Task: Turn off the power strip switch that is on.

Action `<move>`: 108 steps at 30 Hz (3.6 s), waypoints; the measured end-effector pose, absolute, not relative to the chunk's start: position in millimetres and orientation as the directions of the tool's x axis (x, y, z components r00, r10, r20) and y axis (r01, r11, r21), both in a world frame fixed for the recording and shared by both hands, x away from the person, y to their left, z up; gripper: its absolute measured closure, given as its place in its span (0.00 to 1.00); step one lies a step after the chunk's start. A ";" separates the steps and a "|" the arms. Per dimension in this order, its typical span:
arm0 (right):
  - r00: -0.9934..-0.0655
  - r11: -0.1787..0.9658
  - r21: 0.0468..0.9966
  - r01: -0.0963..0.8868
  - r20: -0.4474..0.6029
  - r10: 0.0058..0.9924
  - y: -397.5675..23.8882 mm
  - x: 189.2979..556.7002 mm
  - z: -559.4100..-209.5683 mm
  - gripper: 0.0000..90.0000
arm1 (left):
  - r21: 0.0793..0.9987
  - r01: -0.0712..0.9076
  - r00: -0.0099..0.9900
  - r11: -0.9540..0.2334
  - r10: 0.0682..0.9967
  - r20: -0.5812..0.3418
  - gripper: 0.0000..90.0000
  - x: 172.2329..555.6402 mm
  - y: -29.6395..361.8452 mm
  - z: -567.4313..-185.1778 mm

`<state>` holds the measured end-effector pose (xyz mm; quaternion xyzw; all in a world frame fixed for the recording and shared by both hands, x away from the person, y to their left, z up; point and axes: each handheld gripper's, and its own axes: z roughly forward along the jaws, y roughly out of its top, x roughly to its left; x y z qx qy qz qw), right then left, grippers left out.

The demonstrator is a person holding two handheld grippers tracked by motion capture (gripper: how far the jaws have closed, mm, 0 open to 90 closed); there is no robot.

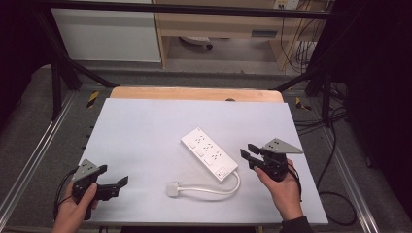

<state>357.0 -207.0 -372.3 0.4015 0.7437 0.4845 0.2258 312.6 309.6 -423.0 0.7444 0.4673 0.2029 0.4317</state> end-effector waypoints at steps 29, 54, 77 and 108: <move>-0.632 0.190 0.935 0.300 0.046 0.774 -186.7 364.6 -360.9 0.98 | 0.831 0.519 0.481 -0.198 0.872 -0.092 0.08 312.4 309.5 -423.1; -0.674 0.229 0.927 0.296 0.033 0.738 -160.0 378.3 -362.6 1.00 | 0.827 0.525 0.478 -0.200 0.874 -0.092 0.08 312.7 309.3 -423.5; -0.710 0.276 0.911 0.307 0.026 0.704 -138.6 381.8 -368.0 1.00 | 0.828 0.524 0.477 -0.200 0.874 -0.091 0.08 312.8 309.3 -423.6; -0.751 0.373 0.855 0.360 0.029 0.659 -112.4 387.7 -393.5 1.00 | 0.829 0.522 0.479 -0.201 0.874 -0.089 0.08 312.8 309.7 -423.3</move>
